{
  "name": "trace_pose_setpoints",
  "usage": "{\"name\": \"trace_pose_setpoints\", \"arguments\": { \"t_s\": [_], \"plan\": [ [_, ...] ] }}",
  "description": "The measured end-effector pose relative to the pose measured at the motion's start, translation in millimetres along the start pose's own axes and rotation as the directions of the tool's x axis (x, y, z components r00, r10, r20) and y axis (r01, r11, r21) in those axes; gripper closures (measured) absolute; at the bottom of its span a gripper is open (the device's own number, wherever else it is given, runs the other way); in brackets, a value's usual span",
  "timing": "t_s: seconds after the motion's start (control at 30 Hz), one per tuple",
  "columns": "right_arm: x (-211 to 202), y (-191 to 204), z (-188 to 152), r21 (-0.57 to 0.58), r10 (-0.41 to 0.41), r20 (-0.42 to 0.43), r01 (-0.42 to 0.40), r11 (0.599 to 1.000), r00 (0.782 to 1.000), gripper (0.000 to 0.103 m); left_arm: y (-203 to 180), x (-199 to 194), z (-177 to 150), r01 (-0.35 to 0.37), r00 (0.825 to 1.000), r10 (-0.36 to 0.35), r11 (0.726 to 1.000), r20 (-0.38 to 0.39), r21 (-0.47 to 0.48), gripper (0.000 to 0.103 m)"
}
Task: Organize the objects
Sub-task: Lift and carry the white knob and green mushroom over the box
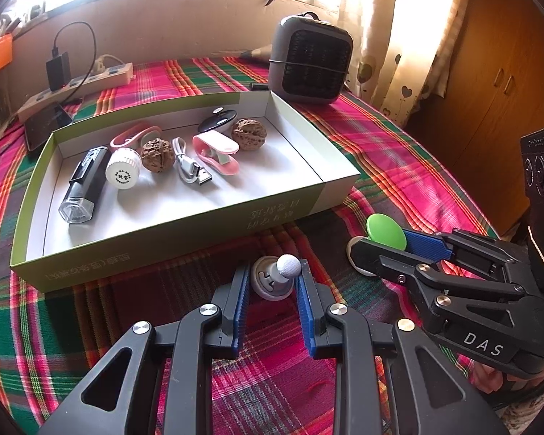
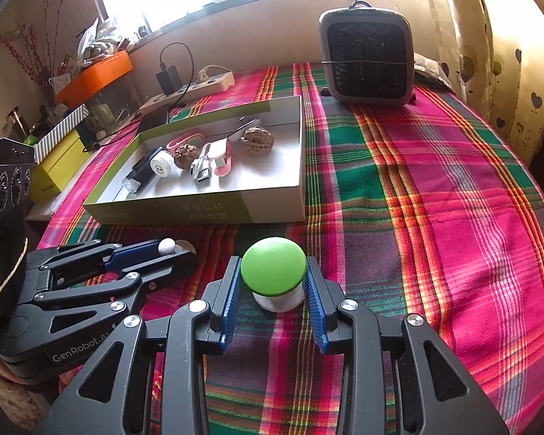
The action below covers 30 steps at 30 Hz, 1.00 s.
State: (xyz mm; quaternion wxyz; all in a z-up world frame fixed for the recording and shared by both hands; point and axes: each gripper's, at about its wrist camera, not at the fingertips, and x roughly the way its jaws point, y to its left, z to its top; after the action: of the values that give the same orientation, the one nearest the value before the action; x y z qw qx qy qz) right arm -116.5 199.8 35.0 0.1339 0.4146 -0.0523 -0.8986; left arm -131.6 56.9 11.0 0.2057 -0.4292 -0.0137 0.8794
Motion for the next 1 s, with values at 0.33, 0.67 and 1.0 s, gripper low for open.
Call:
{"name": "trace_pose_setpoints", "arguments": {
  "t_s": [0.33,0.67,1.0],
  "plan": [
    [-1.9,-0.4,-1.3,0.010,-0.004,0.007,0.004,1.000,1.000,0.069,1.0,-1.6,-0.7,-0.007,1.000,0.007,1.000,0.001,0.000,0.080],
    [-4.2,2.6,-3.0,0.011,-0.001,0.018,0.001,1.000,1.000,0.071,2.7,-3.5,-2.5,-0.008,1.000,0.008,1.000,0.001,-0.008,0.080],
    [-6.4,9.5,-5.9,0.005,0.017,0.014,-0.017,1.000,1.000,0.071,3.4,-9.0,-4.7,-0.015,1.000,0.015,1.000,0.006,-0.015,0.080]
  ]
}}
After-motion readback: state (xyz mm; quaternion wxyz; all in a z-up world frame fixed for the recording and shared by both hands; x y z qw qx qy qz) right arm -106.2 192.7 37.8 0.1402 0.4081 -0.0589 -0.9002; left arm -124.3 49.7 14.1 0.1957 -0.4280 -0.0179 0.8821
